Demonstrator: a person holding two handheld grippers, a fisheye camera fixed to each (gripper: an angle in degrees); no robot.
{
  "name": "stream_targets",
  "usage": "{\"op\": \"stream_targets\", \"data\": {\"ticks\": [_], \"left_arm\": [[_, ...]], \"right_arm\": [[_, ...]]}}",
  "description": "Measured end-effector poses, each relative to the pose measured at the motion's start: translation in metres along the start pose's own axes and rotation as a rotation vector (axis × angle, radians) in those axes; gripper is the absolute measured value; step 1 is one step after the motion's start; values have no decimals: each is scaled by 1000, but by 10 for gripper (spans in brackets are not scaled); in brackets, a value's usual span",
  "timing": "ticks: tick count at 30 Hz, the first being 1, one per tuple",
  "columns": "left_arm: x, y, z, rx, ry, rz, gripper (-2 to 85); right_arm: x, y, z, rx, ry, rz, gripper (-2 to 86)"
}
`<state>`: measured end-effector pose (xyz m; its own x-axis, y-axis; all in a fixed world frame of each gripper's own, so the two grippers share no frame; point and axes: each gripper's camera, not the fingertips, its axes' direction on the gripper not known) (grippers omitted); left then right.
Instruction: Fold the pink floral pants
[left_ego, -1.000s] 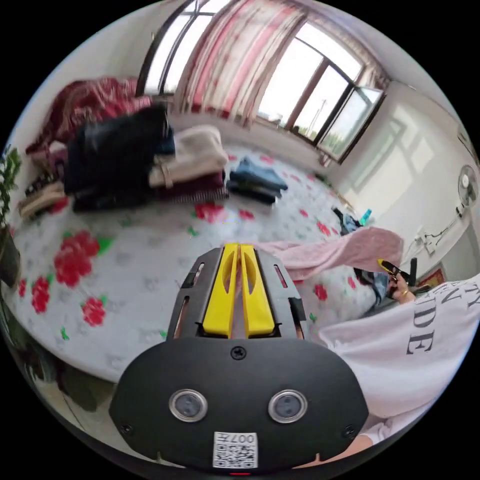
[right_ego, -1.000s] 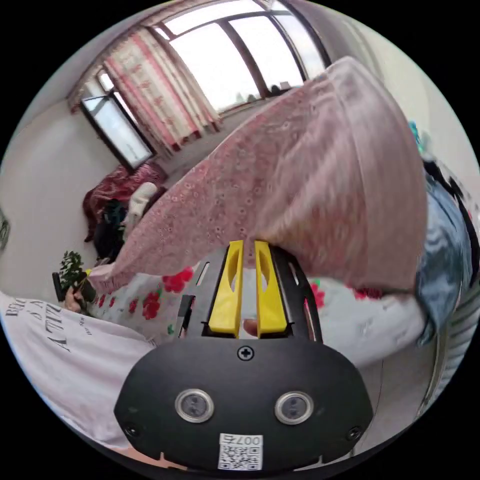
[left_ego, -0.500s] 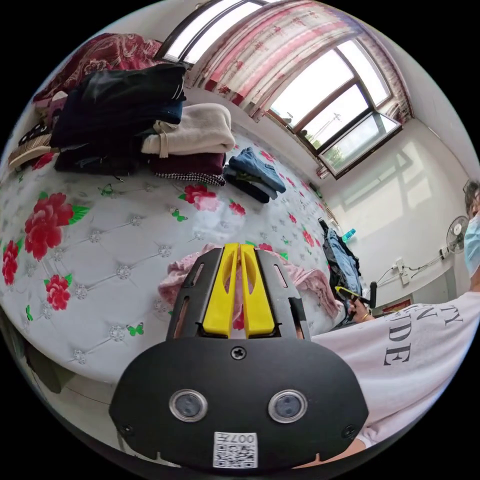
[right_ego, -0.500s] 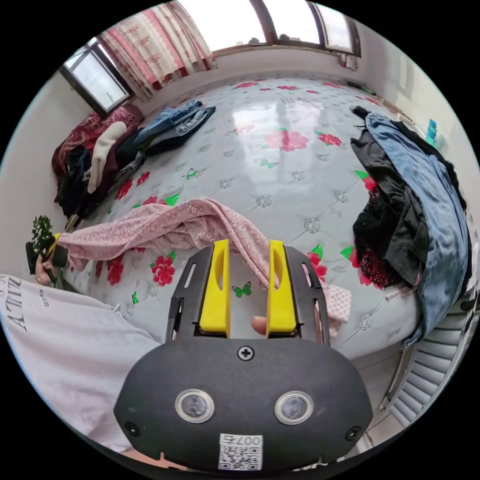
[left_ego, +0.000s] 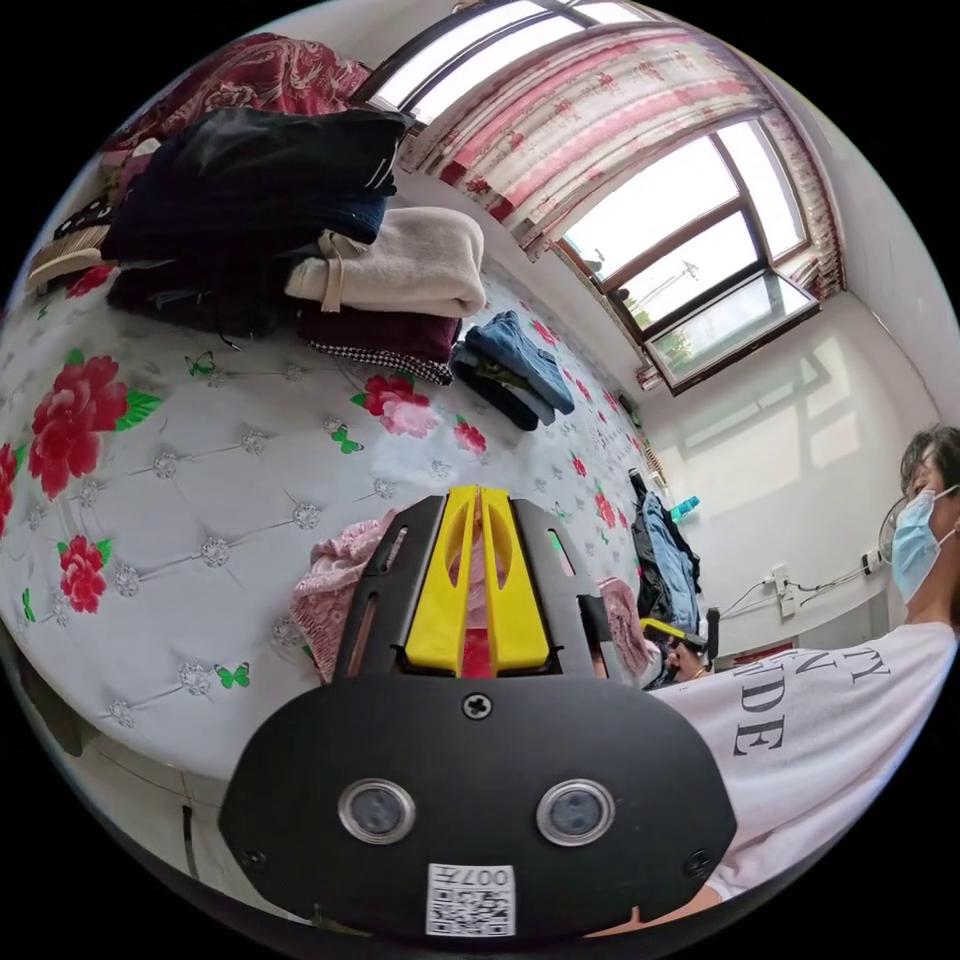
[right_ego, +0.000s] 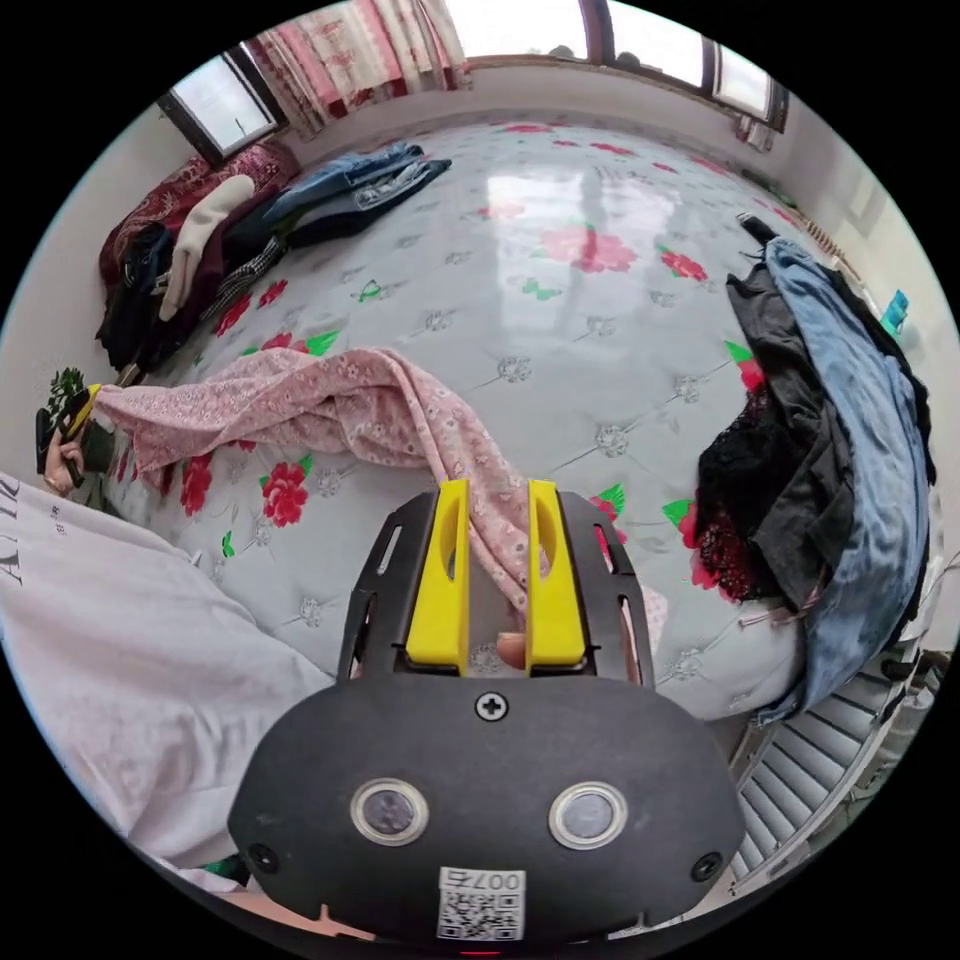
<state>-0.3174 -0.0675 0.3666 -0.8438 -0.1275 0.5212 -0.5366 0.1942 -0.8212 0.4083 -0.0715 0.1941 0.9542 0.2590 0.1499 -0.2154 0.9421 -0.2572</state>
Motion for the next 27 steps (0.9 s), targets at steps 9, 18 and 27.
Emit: {"op": "stream_targets", "data": {"ticks": [9,18,27], "left_arm": [[6,-31,-15,32,30,-41,-10],[10,-38,-31,38,33,-4,-10],[-14,-38,-47,53,81,-90,-10]], "right_arm": [[14,-29,-31,3,28,-7,-1],[-1,-1,-31,-65,-26,-80,11],[14,9,-3,-157,-36,19,0]]}}
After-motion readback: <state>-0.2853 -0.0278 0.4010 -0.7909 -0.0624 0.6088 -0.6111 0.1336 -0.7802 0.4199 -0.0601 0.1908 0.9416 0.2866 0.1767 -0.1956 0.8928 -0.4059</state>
